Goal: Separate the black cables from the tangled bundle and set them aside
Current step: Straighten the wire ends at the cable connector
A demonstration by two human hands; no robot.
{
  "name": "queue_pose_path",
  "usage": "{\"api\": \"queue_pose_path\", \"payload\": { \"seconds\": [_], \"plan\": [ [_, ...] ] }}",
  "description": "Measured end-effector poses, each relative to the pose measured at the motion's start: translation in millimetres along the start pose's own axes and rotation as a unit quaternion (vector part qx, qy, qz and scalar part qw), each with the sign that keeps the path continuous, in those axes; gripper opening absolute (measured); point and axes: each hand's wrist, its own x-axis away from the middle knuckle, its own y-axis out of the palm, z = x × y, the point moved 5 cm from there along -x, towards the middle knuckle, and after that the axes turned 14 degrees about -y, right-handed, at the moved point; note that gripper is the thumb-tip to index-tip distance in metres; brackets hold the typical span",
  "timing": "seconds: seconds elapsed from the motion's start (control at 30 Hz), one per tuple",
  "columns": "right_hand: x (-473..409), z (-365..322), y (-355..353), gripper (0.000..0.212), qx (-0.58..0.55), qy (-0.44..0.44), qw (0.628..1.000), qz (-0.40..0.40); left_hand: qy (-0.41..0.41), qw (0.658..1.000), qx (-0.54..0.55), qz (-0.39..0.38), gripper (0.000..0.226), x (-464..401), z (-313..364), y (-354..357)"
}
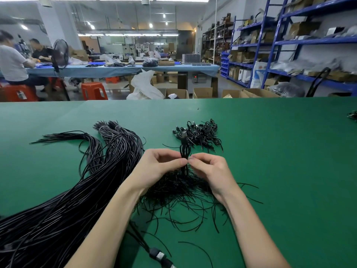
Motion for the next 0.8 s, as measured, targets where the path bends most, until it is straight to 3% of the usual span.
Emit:
{"api": "queue_pose_path", "payload": {
  "seconds": [0.1,0.17,0.2,0.23,0.33,0.4,0.47,0.63,0.8],
  "plan": [
    [6.7,19.0,6.5,0.004,-0.168,0.175,0.970,0.017,0.148,0.965,-0.213,0.049,0.017,7.5,15.9,1.4],
    [17.7,28.5,18.2,0.006,-0.356,0.298,0.884,0.055,0.244,0.917,-0.304,0.081,0.016,12.9,26.7,7.3],
    [20.2,27.9,23.5,0.007,-0.414,0.318,0.851,0.062,0.256,0.910,-0.313,0.092,0.016,13.9,29.4,8.5],
    [20.6,24.4,25.9,0.008,-0.422,0.308,0.852,0.048,0.233,0.921,-0.296,0.097,0.015,12.6,29.8,6.6],
    [11.5,9.3,15.8,0.012,-0.185,0.190,0.964,-0.018,0.030,0.991,-0.114,0.058,0.018,3.0,15.6,-5.9],
    [5.3,-2.5,3.0,0.020,-0.049,0.106,0.993,-0.026,-0.102,0.994,0.039,0.012,0.027,0.2,1.1,-7.3],
    [2.8,-12.6,-2.7,0.018,0.023,0.027,0.998,-0.047,-0.170,0.975,0.140,-0.029,0.029,-1.1,-7.6,-2.7],
    [-0.2,-21.8,-0.2,0.008,0.116,-0.046,0.990,-0.059,-0.207,0.959,0.182,-0.065,0.032,-2.2,-14.2,6.1],
    [0.7,-20.5,2.7,0.011,0.125,-0.071,0.989,-0.025,-0.165,0.971,0.160,-0.064,0.031,-3.1,-8.7,3.4]
  ]
}}
